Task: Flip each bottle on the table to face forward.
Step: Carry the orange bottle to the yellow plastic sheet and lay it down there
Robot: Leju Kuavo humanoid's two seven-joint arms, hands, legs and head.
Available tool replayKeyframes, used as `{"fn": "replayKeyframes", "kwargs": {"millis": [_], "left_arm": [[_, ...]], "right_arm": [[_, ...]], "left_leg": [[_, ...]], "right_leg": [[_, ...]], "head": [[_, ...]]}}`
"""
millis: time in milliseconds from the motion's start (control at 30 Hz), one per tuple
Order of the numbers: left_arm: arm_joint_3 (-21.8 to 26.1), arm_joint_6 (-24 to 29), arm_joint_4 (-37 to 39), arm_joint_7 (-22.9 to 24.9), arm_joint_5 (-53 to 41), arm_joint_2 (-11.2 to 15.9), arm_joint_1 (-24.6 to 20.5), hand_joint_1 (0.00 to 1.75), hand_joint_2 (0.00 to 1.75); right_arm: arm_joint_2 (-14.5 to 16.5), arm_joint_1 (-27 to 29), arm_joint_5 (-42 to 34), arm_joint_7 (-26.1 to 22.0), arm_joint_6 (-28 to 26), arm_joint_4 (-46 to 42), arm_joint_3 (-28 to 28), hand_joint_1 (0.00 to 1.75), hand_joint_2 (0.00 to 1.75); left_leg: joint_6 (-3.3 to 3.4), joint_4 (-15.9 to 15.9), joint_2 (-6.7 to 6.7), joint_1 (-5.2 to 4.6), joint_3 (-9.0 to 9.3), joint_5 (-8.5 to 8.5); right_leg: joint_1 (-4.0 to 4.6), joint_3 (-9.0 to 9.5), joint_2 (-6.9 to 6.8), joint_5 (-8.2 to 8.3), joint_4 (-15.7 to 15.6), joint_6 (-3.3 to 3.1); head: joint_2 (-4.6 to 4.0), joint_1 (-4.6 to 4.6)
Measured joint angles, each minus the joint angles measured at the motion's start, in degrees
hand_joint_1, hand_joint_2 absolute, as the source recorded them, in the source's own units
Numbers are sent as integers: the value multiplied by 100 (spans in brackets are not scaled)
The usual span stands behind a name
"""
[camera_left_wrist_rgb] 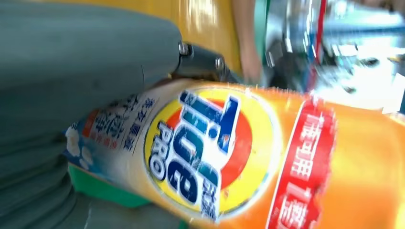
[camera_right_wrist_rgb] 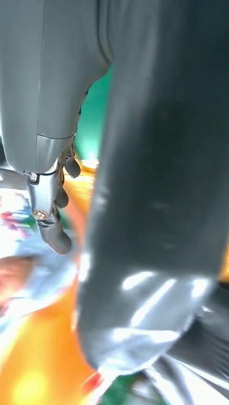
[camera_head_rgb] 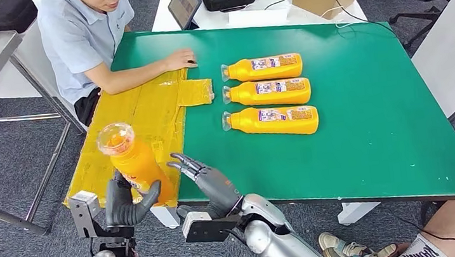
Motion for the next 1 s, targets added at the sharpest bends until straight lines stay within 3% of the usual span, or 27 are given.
{"fn": "replayKeyframes", "kwargs": {"millis": [167, 333, 533, 700, 800, 933, 1000], "left_arm": [[33, 374, -15, 554, -1203, 376, -277, 175, 175], [53, 517, -39, 884, -1715, 606, -420, 173, 175], [13, 607, 77, 1527, -3780, 1106, -753, 142, 175], [-270, 222, 1023, 1706, -4852, 1639, -1548, 126, 175], [-598, 238, 1850, 1718, -5410, 1889, -2134, 126, 175], [-906, 264, 2560, 1722, -5607, 2074, -2590, 78, 175], [-1015, 222, 2805, 1751, -5690, 2118, -2732, 68, 175]], "right_arm": [[-154, 385, 820, 201, -902, -707, -312, 0, 0], [-267, 615, 1111, 288, -1070, -1064, -467, 0, 0], [-335, 803, 1263, 320, -972, -1236, -580, 0, 0], [-285, 775, 1063, 100, -665, -1194, -574, 0, 0], [-220, 707, 941, -6, -610, -1091, -509, 0, 0], [-172, 658, 890, -44, -605, -984, -454, 0, 0], [-166, 643, 880, -54, -588, -944, -441, 0, 0]], "left_leg": [[-2, 0, 1, 0, 0, 1], [-2, 0, 0, -1, -1, 1], [-3, 0, 3, 1, -1, 2], [-13, 0, 1, 2, 0, 12], [-12, 0, 2, 4, 0, 16], [-12, 0, 5, 4, -2, 17], [-12, 0, 3, 3, -5, 17]], "right_leg": [[-1, 2, 1, 0, 2, 0], [-1, 1, 1, 0, 0, 0], [2, -3, 2, 0, 2, -1], [2, -4, 1, 2, 11, -3], [2, -4, 2, 10, 15, -15], [1, -6, 3, 12, 16, -18], [1, -9, 2, 12, 15, -18]], "head": [[0, 1], [0, 1], [0, 1], [0, 1], [0, 1], [0, 2], [0, 2]]}}
